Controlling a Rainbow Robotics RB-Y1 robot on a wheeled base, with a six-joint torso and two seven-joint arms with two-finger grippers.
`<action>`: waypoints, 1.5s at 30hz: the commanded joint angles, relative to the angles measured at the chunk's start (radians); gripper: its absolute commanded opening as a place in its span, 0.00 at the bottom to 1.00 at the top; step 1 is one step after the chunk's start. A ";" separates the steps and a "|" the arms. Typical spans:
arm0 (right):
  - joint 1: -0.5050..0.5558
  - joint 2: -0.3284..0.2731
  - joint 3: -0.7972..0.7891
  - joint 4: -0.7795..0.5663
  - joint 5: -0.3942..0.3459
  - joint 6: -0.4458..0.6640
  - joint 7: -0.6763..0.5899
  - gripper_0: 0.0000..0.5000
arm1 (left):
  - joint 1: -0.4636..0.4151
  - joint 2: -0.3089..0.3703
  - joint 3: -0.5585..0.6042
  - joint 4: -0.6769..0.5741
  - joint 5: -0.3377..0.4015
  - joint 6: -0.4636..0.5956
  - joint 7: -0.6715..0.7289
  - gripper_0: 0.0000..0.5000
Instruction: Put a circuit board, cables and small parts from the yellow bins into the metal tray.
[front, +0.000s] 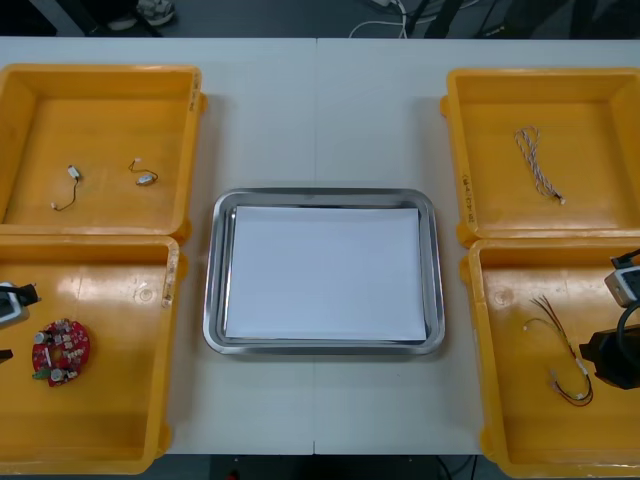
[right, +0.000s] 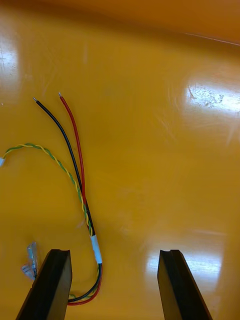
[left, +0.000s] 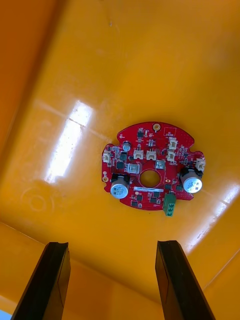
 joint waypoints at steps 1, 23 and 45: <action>0.020 0.004 0.028 0.017 0.003 -0.026 0.061 1.00 | 0.047 0.072 -0.029 0.015 -0.009 -0.045 -0.052 1.00; 0.020 0.034 0.043 0.088 -0.027 -0.071 0.075 1.00 | 0.034 0.154 -0.206 0.146 0.023 -0.224 -0.079 1.00; 0.016 0.038 0.084 0.145 -0.046 -0.149 0.067 1.00 | -0.035 0.163 -0.318 0.215 0.028 -0.257 -0.088 1.00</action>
